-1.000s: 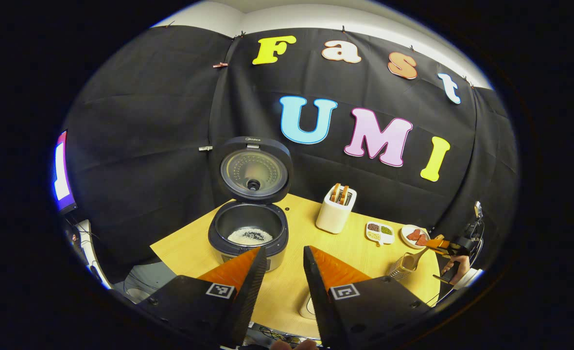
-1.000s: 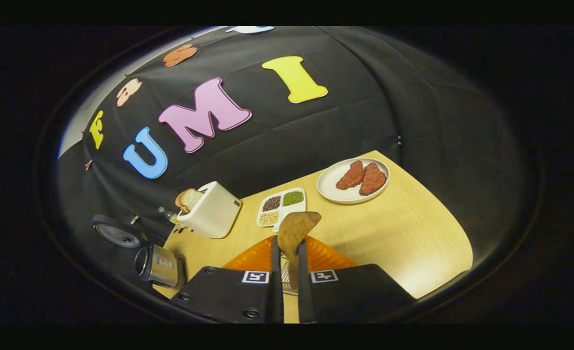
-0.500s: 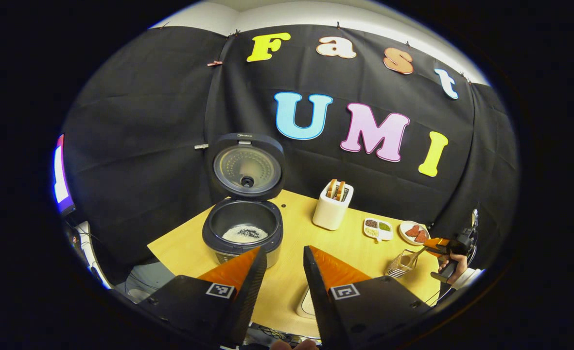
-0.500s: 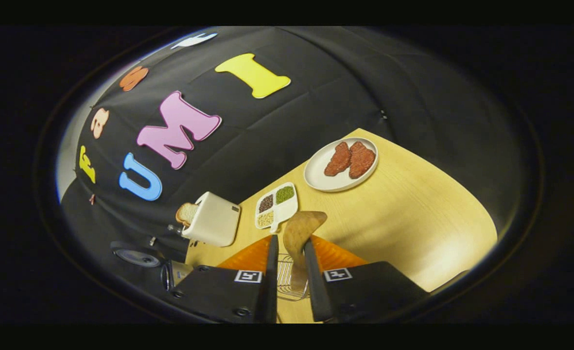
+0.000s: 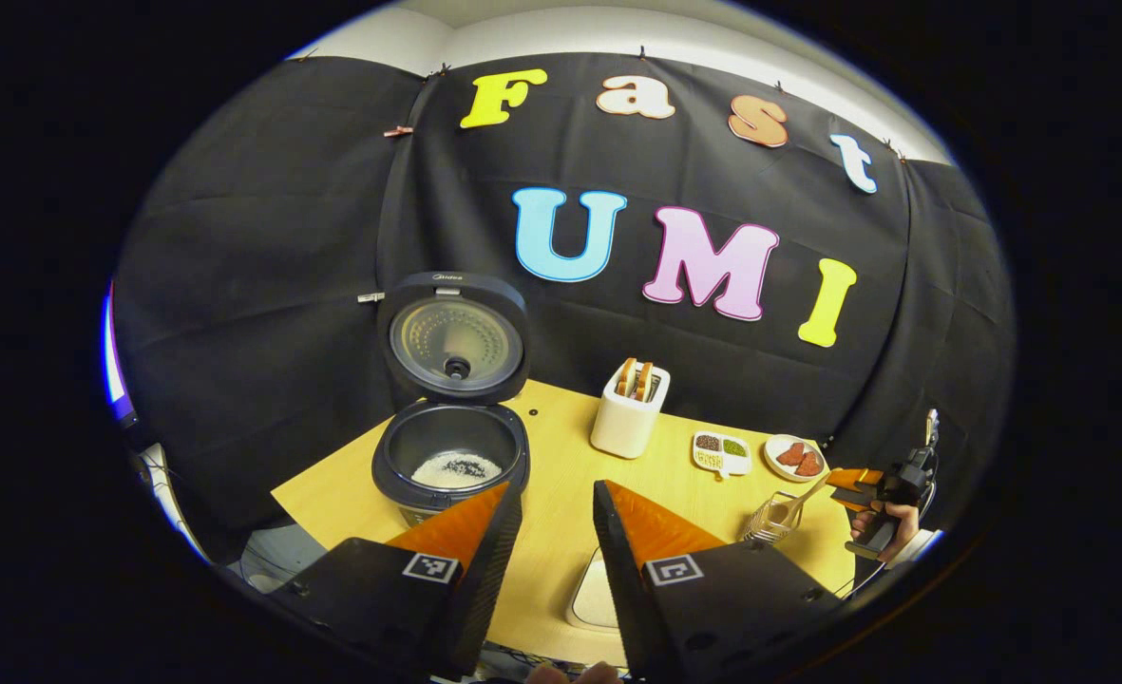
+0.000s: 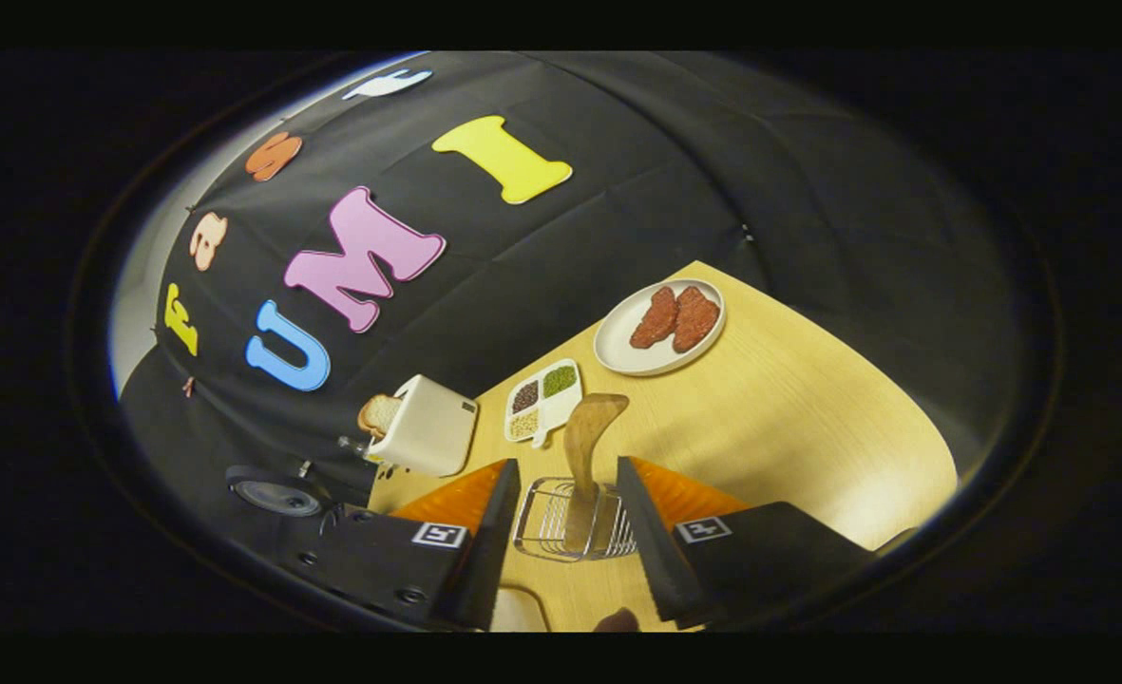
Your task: Close the left gripper, press the button to open the rice cooker; take a wooden spoon from the chopstick holder with the right hand, scoop a spoonful of rice and pour it into the rice cooker, then put the wooden spoon back into the chopstick holder.
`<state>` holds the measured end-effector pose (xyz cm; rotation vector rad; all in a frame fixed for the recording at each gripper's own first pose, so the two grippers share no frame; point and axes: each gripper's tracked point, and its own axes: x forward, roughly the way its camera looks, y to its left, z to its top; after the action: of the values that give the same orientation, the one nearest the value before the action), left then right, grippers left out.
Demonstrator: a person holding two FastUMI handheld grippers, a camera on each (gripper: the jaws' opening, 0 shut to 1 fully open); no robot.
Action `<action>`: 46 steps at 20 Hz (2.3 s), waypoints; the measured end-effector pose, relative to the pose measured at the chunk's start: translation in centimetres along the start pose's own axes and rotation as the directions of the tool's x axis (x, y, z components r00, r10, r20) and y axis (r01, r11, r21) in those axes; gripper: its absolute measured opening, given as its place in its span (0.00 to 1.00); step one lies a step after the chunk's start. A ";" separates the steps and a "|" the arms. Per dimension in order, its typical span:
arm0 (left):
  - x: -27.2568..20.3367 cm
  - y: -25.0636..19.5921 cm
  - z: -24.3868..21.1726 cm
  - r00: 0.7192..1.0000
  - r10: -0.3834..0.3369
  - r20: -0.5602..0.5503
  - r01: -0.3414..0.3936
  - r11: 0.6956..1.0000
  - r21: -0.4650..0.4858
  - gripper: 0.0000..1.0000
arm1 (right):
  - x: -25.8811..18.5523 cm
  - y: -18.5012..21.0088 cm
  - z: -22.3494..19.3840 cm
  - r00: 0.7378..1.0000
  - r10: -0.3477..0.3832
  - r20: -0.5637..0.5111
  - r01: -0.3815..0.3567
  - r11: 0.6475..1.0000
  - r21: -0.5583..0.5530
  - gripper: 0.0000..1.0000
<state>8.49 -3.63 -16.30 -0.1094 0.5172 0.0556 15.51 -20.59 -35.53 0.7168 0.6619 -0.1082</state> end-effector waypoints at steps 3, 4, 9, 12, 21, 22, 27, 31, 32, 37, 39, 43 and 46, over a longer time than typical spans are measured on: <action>0.1 0.2 0.8 0.999 -0.022 0.025 0.022 1.000 -0.008 0.57 | -2.1 1.5 0.2 0.999 -0.002 0.051 0.006 0.996 -0.086 0.80; 0.1 0.3 1.0 0.999 -0.029 0.032 0.030 1.000 -0.010 0.57 | -2.8 2.2 0.1 0.999 0.004 0.054 0.002 0.994 -0.111 0.81; 0.3 1.9 2.3 0.994 -0.077 0.078 0.079 0.997 -0.021 0.57 | -6.4 5.3 -1.3 0.998 -0.002 0.068 0.015 0.981 -0.192 0.94; 0.6 4.1 3.7 0.987 -0.111 0.117 0.115 0.993 -0.028 0.57 | -9.0 8.1 -1.9 0.993 -0.014 0.116 0.039 0.975 -0.217 0.96; 4.8 13.7 11.1 0.956 -0.136 0.260 0.158 0.985 -0.065 0.57 | -15.7 17.6 -10.6 0.997 -0.026 0.074 0.047 0.952 -0.301 0.96; 5.6 14.5 12.4 0.950 -0.119 0.290 0.137 0.990 -0.041 0.57 | -16.0 18.0 -11.9 0.997 -0.038 0.062 0.055 0.946 -0.318 0.96; 9.9 15.3 17.6 0.920 -0.081 0.383 0.068 0.997 0.048 0.63 | -18.0 19.6 -16.2 0.996 -0.084 0.024 0.087 0.929 -0.359 0.96; 12.2 14.3 21.0 0.894 -0.085 0.440 0.065 0.996 0.061 0.67 | -18.9 20.3 -17.6 0.994 -0.112 0.006 0.105 0.915 -0.389 0.97; 12.9 14.3 21.4 0.892 -0.077 0.446 0.054 0.997 0.063 0.63 | -19.1 20.5 -17.6 0.993 -0.115 0.010 0.109 0.912 -0.396 0.96; 18.2 15.3 22.3 0.925 -0.010 0.381 0.002 1.000 0.022 0.71 | -19.6 20.7 -18.1 0.991 -0.132 -0.006 0.118 0.899 -0.422 0.96; 20.1 15.8 23.0 0.934 0.018 0.358 -0.024 1.000 0.012 0.74 | -19.5 20.6 -18.6 0.990 -0.139 -0.022 0.116 0.896 -0.429 0.97; 23.6 16.2 21.8 0.969 0.033 0.245 -0.038 0.999 0.013 0.74 | -18.9 21.3 -19.3 0.990 -0.131 -0.048 0.098 0.897 -0.431 0.97; 24.5 16.4 19.8 0.985 0.046 0.165 -0.048 0.999 0.011 0.75 | -18.4 21.8 -20.0 0.990 -0.125 -0.071 0.082 0.896 -0.435 0.89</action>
<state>38.17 15.62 -12.86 -0.0776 0.3543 0.1062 -2.80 6.39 -23.32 0.2579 0.7856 -0.0210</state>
